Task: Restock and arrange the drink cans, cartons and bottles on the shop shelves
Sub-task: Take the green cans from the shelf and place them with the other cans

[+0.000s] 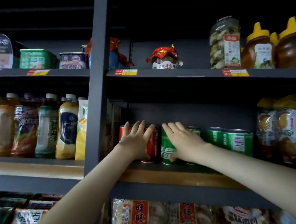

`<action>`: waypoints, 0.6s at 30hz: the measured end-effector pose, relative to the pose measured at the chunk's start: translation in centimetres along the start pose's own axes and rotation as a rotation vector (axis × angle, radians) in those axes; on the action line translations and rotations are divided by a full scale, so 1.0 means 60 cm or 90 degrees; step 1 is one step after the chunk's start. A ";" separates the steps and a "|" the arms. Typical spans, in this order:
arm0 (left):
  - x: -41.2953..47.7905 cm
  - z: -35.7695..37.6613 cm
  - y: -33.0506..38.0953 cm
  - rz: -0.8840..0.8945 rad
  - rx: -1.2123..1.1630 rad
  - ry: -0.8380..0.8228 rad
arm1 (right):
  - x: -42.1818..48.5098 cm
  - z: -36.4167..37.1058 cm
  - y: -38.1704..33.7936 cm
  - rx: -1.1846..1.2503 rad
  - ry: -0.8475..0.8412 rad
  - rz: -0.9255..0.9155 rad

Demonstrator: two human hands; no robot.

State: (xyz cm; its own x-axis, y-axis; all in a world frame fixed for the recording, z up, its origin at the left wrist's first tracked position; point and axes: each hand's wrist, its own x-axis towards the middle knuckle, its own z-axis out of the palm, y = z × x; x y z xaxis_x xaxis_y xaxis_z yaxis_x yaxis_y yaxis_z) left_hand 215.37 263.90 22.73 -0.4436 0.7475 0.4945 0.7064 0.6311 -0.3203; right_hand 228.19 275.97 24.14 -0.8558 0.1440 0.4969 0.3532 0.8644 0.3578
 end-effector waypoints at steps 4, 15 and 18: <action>0.001 -0.003 -0.003 0.010 -0.005 0.016 | 0.022 0.016 -0.001 -0.089 -0.002 0.003; 0.005 -0.001 -0.015 -0.004 0.025 -0.015 | 0.081 0.066 -0.001 -0.235 -0.082 0.044; 0.004 0.000 -0.014 -0.006 0.030 -0.018 | 0.103 0.077 -0.005 -0.245 -0.101 0.069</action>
State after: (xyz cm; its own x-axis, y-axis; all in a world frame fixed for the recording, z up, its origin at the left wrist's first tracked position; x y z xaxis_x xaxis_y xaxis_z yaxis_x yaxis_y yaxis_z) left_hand 214.67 263.54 23.13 -0.4661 0.7461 0.4756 0.6757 0.6472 -0.3531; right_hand 221.06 278.85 23.45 -0.8431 0.3221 0.4306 0.5334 0.6024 0.5938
